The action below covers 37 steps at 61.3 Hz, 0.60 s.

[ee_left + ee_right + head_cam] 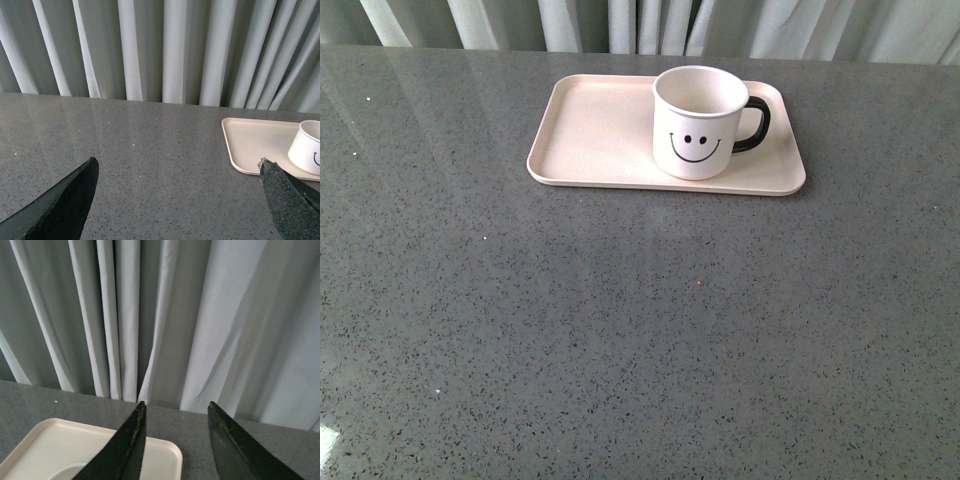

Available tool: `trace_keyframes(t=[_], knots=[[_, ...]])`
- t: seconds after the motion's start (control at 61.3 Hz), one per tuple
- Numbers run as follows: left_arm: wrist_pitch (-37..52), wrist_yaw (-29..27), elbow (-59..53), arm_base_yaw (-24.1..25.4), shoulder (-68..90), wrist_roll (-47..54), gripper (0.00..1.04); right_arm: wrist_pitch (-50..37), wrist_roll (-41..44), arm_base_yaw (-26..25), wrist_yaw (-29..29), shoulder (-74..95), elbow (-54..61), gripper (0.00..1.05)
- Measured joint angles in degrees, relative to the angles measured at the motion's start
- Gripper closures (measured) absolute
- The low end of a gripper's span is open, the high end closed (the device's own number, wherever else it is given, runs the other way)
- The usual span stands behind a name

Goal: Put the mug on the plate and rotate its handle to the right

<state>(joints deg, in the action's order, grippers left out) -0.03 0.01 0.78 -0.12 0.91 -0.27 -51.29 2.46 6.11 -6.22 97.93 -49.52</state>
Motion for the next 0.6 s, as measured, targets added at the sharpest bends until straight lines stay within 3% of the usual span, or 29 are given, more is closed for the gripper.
trace_keyframes(t=[0.179, 0.604], knots=[[0.0, 0.0, 0.0, 0.0, 0.0, 0.0, 0.09, -5.0, -1.4, -1.4, 1.6, -7.7, 16.4, 1.03], [0.0, 0.0, 0.0, 0.0, 0.0, 0.0, 0.09, -6.6, -1.9, -6.0, 6.0, -25.7, 35.7, 1.03]])
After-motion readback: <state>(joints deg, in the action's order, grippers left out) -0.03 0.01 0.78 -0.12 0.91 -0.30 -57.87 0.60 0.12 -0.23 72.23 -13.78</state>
